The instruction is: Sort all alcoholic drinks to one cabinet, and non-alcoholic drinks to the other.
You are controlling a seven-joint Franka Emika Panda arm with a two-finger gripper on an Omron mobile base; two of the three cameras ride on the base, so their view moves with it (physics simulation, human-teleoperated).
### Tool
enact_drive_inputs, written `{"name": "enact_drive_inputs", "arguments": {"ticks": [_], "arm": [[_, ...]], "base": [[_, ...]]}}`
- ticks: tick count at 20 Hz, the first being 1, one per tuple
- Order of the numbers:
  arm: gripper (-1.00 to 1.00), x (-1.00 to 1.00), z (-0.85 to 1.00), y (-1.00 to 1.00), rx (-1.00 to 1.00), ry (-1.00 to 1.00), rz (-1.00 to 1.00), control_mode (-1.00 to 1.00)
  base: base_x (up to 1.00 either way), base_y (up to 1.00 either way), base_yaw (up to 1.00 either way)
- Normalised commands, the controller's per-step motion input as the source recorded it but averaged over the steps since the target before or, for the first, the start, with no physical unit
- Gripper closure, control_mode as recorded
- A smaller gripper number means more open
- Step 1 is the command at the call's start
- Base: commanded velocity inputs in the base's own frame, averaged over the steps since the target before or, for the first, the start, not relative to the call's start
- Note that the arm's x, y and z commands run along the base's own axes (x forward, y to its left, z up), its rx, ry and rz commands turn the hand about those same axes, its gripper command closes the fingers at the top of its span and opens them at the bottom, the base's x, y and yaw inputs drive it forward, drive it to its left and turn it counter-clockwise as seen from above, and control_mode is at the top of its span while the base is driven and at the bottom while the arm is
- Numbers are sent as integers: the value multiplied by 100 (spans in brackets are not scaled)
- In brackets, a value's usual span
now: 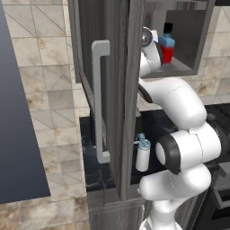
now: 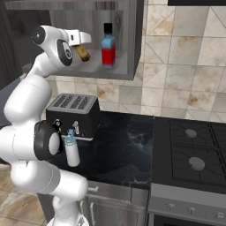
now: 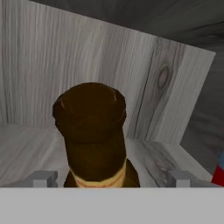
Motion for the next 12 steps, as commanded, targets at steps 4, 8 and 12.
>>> {"name": "enact_drive_inputs", "arguments": {"ticks": [4,8,12], "arm": [[-100,9,0,0,0,-1,-5,-100],[-100,8,0,0,0,0,-5,-100],[-100,7,0,0,0,0,-5,-100]], "base": [[0,0,0],[0,0,0],[0,0,0]]}}
